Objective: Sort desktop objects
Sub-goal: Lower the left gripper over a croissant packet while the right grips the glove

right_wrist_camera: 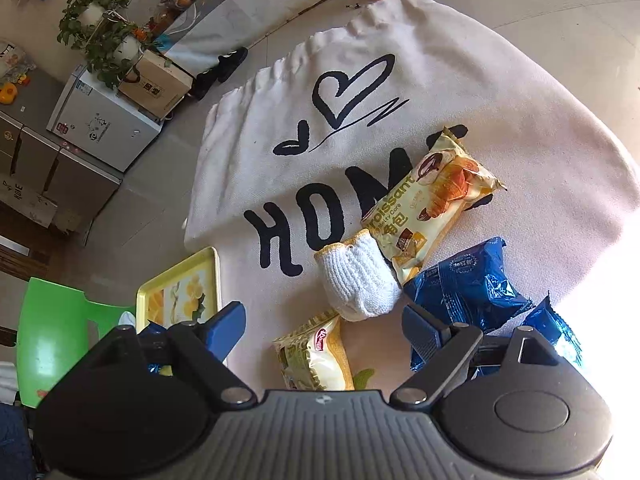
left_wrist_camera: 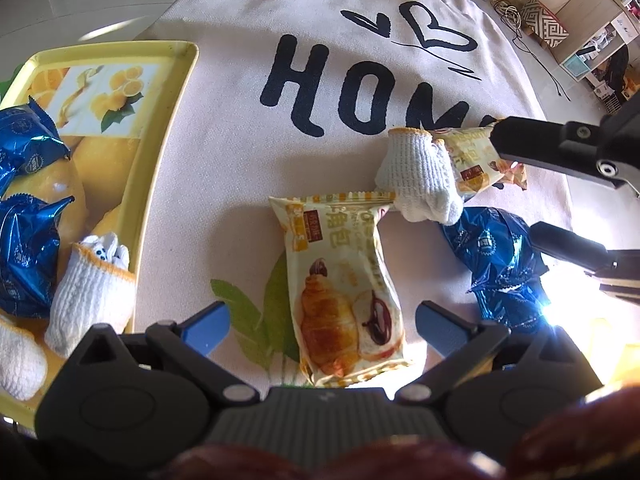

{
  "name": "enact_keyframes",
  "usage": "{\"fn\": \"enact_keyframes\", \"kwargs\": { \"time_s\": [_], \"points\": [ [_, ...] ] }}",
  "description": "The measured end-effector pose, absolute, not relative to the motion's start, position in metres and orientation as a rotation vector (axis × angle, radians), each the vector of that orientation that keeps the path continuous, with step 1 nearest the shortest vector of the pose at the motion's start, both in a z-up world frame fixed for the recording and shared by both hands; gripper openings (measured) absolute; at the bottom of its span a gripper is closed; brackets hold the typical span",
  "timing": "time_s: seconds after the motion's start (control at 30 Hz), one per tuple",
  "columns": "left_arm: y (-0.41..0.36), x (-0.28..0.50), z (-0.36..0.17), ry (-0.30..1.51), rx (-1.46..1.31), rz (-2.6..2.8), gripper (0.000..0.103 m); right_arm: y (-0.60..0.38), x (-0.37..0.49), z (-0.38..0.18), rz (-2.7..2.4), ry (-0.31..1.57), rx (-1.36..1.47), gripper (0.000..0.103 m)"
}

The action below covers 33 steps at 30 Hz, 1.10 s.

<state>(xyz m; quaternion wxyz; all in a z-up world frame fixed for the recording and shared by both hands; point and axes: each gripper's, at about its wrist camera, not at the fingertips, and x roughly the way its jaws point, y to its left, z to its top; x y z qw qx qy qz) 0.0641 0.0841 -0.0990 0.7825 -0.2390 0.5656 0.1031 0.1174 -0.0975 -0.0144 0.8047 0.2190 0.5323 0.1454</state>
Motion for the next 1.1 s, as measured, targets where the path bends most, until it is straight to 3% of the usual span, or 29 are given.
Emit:
{"fn": "enact_keyframes", "kwargs": {
  "time_s": [0.47,0.8,1.1],
  "points": [
    [0.075,0.072,-0.104,1.239,-0.505,0.193,0.103,-0.097,0.136,-0.023,0.311,1.173,0.397,0.086],
    [0.075,0.073,-0.105,1.226,-0.515,0.189,0.103,-0.112,0.148,-0.034,0.283,1.213,0.57,0.087],
    [0.074,0.077,-0.11,1.224,-0.493,0.214,0.102,-0.11,0.151,-0.033,0.286,1.215,0.546,0.087]
  ]
}}
